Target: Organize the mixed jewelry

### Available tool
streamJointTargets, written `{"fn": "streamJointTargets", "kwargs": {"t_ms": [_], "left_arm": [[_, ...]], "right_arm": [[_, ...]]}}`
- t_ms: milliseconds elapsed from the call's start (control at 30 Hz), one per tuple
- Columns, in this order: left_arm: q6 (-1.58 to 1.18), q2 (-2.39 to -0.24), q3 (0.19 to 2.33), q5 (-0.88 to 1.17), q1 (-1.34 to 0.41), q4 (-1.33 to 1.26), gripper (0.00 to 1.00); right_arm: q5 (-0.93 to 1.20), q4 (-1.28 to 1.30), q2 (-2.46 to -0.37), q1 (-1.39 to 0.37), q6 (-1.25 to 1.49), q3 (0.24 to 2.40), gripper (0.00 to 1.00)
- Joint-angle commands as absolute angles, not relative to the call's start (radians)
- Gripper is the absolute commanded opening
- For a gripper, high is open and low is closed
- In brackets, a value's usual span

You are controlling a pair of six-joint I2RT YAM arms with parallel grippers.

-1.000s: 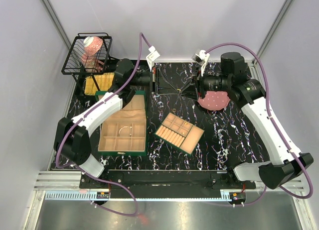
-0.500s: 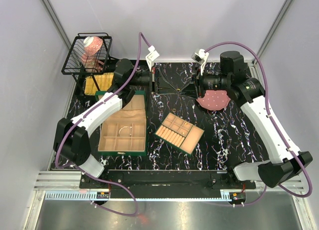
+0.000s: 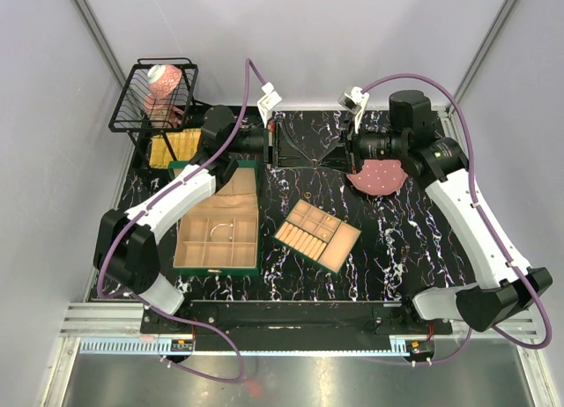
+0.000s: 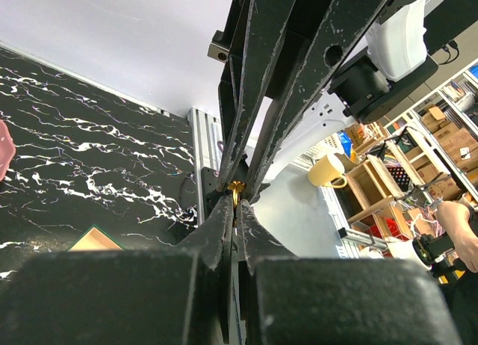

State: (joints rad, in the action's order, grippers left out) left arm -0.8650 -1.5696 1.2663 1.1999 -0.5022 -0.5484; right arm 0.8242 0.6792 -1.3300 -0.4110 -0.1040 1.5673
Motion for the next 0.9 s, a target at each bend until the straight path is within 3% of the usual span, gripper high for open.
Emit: {"fn": "streamJointTargets", "kwargs": {"t_ms": [0, 233, 400, 633, 867], "left_arm": [[-0.857, -1.523, 1.266, 1.213, -0.499, -0.606, 0.0], [-0.856, -1.526, 1.266, 1.207, -0.5, -0.606, 0.02], [-0.778, -1.519, 1.273, 1.195, -0.495, -0.514, 0.26], [-0.644, -1.485, 1.276, 1.186, -0.462, -0.367, 0.36], [-0.393, -1.417, 1.328, 1.14, -0.368, -0.047, 0.39]], "right_arm": [[0.861, 0.673, -1.339, -0.405, -0.101, 1.612, 0.13], [0.867, 0.673, -1.344, -0.405, -0.097, 1.615, 0.04], [0.822, 0.684, -1.324, -0.405, -0.117, 1.612, 0.02], [0.746, 0.727, -1.293, -0.405, -0.163, 1.617, 0.01], [0.638, 0.764, -1.269, -0.405, -0.219, 1.598, 0.01]]}}
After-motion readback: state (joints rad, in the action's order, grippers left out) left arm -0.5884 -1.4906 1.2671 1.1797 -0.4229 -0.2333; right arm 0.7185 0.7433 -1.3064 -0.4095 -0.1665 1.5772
